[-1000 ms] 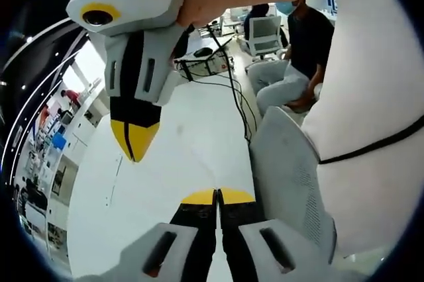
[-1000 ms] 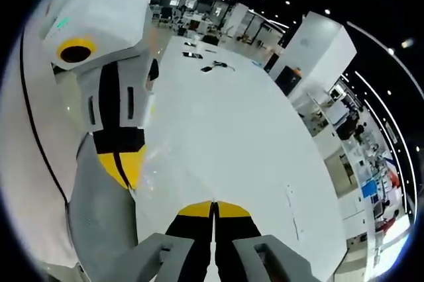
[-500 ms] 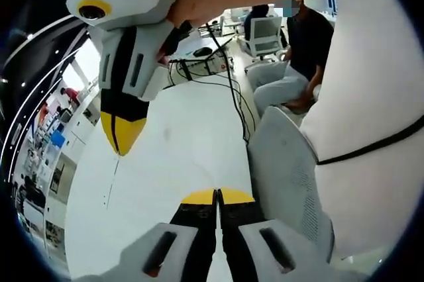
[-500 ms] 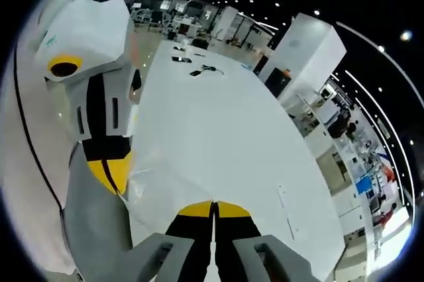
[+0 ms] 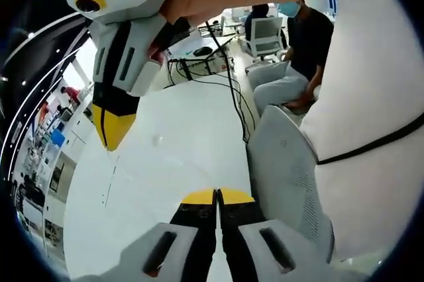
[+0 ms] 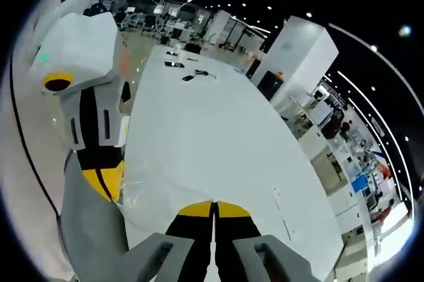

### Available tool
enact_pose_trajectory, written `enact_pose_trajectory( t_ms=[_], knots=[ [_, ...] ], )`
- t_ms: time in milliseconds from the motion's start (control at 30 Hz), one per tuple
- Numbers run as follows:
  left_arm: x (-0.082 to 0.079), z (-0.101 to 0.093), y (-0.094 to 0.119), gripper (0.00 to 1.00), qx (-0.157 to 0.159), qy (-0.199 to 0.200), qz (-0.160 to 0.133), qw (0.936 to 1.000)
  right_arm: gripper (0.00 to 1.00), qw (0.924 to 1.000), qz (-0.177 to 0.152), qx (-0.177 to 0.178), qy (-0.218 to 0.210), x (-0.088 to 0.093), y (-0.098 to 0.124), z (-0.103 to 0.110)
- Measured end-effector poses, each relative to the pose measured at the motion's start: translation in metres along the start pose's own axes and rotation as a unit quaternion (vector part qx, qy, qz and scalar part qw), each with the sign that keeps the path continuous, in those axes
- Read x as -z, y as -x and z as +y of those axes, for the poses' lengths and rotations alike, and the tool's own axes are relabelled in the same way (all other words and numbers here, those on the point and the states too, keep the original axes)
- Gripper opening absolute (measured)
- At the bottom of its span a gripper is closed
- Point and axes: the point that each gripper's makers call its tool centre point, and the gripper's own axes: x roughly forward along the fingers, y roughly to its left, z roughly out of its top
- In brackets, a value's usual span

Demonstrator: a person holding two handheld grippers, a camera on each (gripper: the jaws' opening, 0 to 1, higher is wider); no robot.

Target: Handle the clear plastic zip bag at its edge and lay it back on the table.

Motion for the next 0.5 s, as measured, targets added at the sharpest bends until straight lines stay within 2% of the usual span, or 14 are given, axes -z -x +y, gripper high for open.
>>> enact_pose_trajectory(
  t_ms=[500],
  knots=[
    [0.0004, 0.0071, 0.0028, 0.0, -0.017, 0.001, -0.002, 0.9999, 0.0, 0.9999, -0.008, 0.013, 0.004, -0.0046, 0.0035, -0.0035]
  ],
)
